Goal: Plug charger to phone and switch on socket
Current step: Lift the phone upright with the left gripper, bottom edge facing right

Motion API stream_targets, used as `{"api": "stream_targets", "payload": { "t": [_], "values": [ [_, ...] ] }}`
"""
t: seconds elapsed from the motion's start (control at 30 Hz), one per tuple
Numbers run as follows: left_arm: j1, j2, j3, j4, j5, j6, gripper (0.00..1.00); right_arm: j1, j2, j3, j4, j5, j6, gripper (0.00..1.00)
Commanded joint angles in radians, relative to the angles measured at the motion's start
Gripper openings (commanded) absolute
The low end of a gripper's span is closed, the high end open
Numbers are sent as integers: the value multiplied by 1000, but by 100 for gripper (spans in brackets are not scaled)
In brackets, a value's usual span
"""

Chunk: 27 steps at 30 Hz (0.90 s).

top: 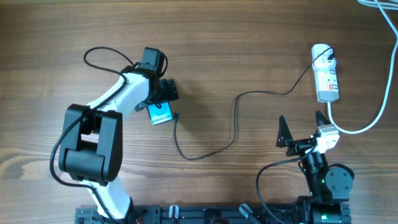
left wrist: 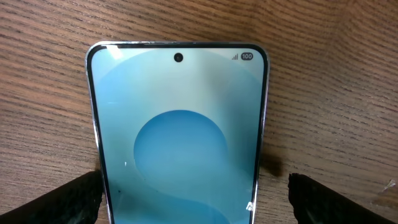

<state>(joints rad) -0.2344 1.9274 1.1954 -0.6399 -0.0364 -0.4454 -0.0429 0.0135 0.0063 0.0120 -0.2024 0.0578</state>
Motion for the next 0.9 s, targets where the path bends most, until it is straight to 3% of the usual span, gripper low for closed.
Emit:
{"api": "stream_targets", "payload": {
  "t": [0.0,0.87],
  "values": [
    [3,37,-1,-2,-6,13,100,1,-11,-1,4,-12,-3,100],
    [3,37,0,5,-6,13,98,1,-11,-1,4,-12,-3,100]
  ]
}}
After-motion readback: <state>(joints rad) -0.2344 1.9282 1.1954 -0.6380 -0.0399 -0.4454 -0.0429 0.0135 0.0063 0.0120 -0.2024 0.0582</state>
